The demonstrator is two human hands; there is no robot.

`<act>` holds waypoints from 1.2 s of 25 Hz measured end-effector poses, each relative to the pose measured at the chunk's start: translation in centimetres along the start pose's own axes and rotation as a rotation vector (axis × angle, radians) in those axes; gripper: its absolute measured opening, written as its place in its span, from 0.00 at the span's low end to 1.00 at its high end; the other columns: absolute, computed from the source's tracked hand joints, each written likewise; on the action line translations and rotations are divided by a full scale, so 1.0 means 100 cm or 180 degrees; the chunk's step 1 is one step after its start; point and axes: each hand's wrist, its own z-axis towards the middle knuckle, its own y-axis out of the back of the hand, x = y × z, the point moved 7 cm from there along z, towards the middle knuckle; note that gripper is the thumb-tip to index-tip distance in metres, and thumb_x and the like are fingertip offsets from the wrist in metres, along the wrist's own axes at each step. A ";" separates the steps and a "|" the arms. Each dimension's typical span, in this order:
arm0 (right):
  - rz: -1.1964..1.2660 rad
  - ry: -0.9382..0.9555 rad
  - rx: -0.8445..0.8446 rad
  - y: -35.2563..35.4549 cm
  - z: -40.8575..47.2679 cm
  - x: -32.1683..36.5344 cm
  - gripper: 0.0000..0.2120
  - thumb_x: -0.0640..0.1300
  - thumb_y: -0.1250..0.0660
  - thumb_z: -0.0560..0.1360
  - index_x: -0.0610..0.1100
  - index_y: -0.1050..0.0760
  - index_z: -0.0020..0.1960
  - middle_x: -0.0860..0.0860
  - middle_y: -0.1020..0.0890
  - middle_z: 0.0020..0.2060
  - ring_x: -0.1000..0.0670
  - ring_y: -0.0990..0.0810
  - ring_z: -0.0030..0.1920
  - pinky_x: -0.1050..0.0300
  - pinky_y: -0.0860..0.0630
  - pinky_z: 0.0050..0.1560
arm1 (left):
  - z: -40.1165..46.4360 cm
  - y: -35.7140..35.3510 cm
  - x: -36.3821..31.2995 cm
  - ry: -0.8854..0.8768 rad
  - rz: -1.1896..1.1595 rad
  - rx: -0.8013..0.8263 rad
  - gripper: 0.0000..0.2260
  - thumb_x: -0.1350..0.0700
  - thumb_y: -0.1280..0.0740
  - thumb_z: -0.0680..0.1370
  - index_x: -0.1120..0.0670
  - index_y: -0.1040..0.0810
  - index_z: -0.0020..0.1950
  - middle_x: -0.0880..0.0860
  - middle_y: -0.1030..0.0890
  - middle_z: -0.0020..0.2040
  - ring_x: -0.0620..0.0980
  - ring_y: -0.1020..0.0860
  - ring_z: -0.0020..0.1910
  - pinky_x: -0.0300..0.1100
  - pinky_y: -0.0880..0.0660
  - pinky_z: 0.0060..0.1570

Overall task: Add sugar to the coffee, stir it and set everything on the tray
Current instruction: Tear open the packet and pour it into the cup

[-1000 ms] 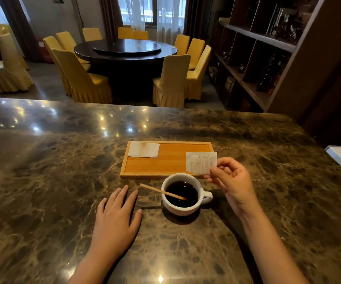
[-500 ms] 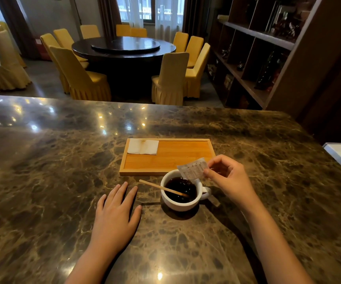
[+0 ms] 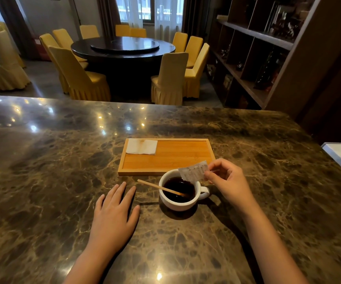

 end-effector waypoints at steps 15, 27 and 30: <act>0.4098 -0.1603 -0.0753 -0.015 -0.001 -0.048 0.14 0.34 0.29 0.64 0.40 0.24 0.48 0.46 0.14 0.35 0.52 0.15 0.35 0.64 0.20 0.30 | -0.001 0.001 0.000 0.0005 0.0013 -0.0013 0.26 0.41 0.51 0.74 0.50 0.33 0.68 0.55 0.33 0.69 0.53 0.39 0.68 0.56 0.46 0.64; 0.1250 -0.0014 -0.1907 0.035 0.035 -0.025 0.08 0.35 0.33 0.72 0.45 0.26 0.37 0.47 0.20 0.40 0.48 0.19 0.40 0.55 0.21 0.41 | 0.000 0.001 0.000 0.0029 0.0061 0.0022 0.26 0.41 0.50 0.74 0.50 0.32 0.67 0.55 0.31 0.68 0.53 0.38 0.67 0.55 0.44 0.62; -0.0897 0.0894 -0.1954 0.034 0.046 -0.009 0.06 0.34 0.32 0.71 0.42 0.27 0.37 0.46 0.23 0.35 0.46 0.23 0.38 0.59 0.26 0.37 | 0.000 0.000 0.000 0.0039 0.0083 0.0039 0.25 0.41 0.50 0.74 0.49 0.32 0.67 0.54 0.31 0.67 0.53 0.37 0.67 0.55 0.43 0.62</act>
